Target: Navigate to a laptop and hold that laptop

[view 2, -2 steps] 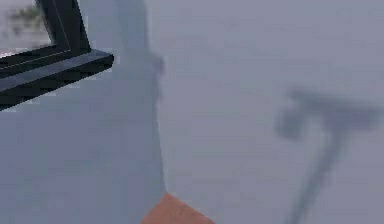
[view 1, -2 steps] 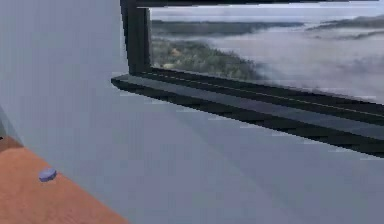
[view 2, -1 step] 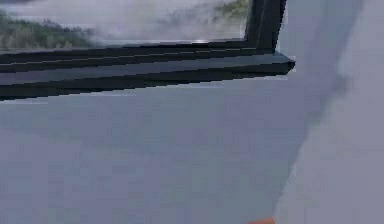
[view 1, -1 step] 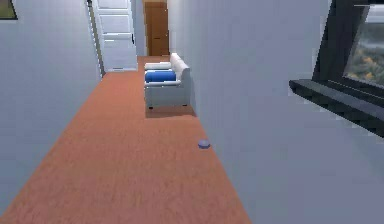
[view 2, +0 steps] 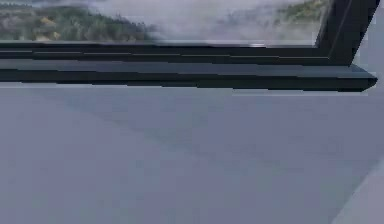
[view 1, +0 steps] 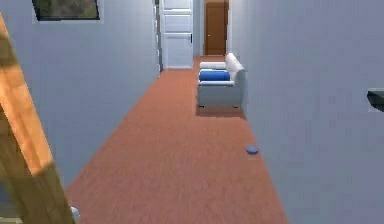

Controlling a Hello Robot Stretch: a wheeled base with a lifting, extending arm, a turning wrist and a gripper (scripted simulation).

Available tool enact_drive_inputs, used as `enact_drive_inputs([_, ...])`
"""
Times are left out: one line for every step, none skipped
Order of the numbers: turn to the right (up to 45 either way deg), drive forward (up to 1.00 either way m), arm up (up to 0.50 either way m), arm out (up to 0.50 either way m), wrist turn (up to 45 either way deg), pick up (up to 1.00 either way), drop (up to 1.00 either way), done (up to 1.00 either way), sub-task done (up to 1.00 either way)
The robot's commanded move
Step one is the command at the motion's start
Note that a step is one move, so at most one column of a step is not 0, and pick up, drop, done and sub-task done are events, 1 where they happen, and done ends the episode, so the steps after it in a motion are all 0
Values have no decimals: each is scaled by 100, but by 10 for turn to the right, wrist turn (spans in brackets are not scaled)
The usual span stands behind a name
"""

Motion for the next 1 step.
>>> enact_drive_inputs([0, 55, 0, 0, 0, 0, 0, 0, 0])
